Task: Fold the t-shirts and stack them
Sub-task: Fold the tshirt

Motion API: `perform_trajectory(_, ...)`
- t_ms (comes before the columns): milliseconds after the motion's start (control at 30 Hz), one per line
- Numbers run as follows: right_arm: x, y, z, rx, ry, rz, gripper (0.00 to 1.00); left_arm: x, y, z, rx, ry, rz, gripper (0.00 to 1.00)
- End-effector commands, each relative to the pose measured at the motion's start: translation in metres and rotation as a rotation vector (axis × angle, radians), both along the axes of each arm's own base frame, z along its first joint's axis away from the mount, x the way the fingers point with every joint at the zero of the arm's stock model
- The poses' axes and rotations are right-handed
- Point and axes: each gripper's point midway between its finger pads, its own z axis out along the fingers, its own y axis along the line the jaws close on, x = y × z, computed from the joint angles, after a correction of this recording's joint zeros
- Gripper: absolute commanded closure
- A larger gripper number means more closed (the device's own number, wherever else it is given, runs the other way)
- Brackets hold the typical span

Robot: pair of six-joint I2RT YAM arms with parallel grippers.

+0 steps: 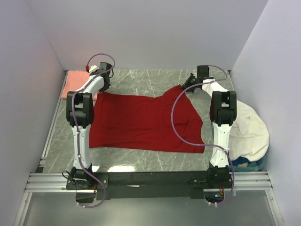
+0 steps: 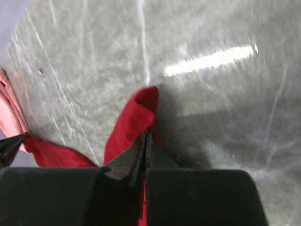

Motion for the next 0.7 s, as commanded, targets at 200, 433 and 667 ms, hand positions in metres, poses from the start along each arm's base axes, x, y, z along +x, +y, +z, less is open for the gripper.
perform_trajectory(200, -0.004, -0.027, 0.075, 0.028, -0.171, -0.061, 1.0, 0.003, 0.001, 0.062, 0.014, -0.103, -0.015, 1.0)
perform_trajectory(433, -0.018, -0.048, 0.103, 0.03, -0.221, -0.095, 1.0, 0.001, 0.002, 0.071, 0.015, -0.112, -0.013, 1.0)
perform_trajectory(667, -0.036, -0.059, 0.116, 0.02, -0.238, -0.115, 1.0, 0.001, 0.004, 0.085, 0.026, -0.13, -0.012, 1.0)
